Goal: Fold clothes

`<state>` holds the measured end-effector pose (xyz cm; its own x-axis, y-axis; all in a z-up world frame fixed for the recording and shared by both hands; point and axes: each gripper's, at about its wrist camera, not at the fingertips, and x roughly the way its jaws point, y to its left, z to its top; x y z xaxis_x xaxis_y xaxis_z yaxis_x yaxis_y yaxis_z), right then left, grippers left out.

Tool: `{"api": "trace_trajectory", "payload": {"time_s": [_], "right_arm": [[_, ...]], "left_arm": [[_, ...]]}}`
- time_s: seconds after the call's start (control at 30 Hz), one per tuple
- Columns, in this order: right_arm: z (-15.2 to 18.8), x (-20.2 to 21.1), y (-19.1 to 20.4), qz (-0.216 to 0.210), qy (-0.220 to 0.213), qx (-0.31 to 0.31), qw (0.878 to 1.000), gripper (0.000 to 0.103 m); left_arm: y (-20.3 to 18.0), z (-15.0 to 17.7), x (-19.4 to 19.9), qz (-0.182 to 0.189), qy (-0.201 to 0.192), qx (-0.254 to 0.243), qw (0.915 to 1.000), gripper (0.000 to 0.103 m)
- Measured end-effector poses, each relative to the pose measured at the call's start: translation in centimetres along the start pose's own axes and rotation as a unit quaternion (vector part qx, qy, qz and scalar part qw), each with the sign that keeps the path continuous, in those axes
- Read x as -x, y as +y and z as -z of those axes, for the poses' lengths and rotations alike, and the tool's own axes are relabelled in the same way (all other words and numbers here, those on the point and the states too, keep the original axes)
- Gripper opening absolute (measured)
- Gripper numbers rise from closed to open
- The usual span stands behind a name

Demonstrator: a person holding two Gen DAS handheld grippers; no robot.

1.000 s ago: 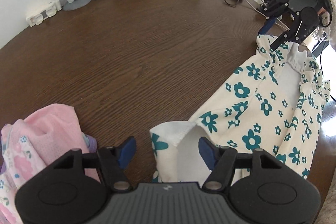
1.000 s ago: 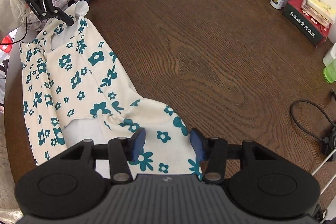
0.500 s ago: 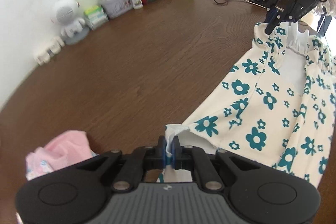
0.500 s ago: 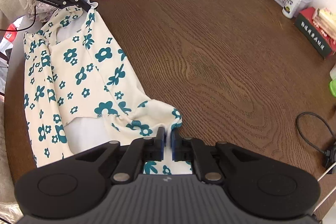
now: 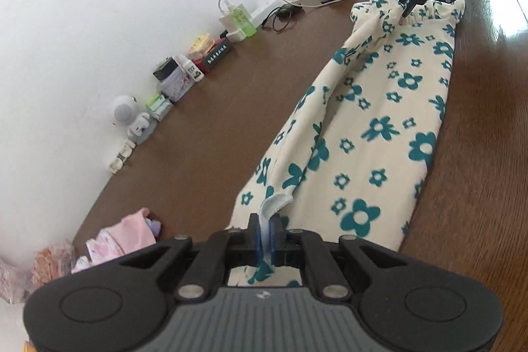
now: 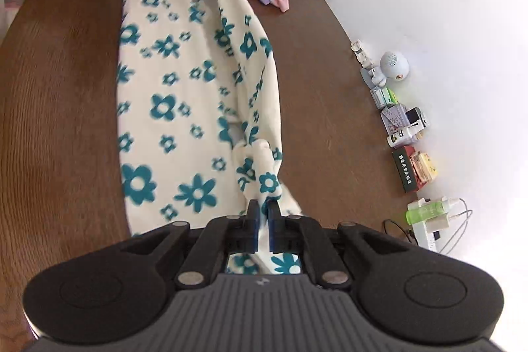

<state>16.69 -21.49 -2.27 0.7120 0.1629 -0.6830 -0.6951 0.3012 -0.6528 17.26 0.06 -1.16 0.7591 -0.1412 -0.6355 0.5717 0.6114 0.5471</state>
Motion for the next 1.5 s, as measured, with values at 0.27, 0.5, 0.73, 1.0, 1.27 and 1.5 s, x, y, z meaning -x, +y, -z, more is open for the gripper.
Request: {"api": "trace_trajectory", "payload": {"time_s": [0.27,0.5,0.73,1.0,1.27,1.5], "right_arm": [[0.9,-0.4,2.1,0.039,-0.001,-0.074,0.997,0.004],[0.2,0.7,2.5,0.064,-0.013,-0.088,0.994,0.002],[1.2,-0.4,4.0,0.107,-0.004,-0.038,0.994,0.058],[2.7,-2.0,-2.4,0.047,-0.025,-0.245,0.968,0.052],[2.9,-4.7,-3.0,0.079,0.045,-0.227,0.970,0.034],[2.1,-2.3,-3.0,0.143,0.073,-0.160,0.974,0.002]], "left_arm": [[0.0,1.2,0.0,-0.007,0.001,0.052,0.9986,0.005],[-0.2,1.4,-0.2,-0.012,0.005,0.054,0.9985,0.007],[-0.3,1.6,-0.2,-0.013,0.004,0.061,0.9980,0.008],[-0.4,1.8,0.0,-0.008,0.005,0.068,0.9977,0.008],[-0.6,2.1,0.0,-0.008,0.005,0.069,0.9976,0.008],[-0.6,2.2,-0.1,-0.009,0.006,0.069,0.9975,0.007]]}}
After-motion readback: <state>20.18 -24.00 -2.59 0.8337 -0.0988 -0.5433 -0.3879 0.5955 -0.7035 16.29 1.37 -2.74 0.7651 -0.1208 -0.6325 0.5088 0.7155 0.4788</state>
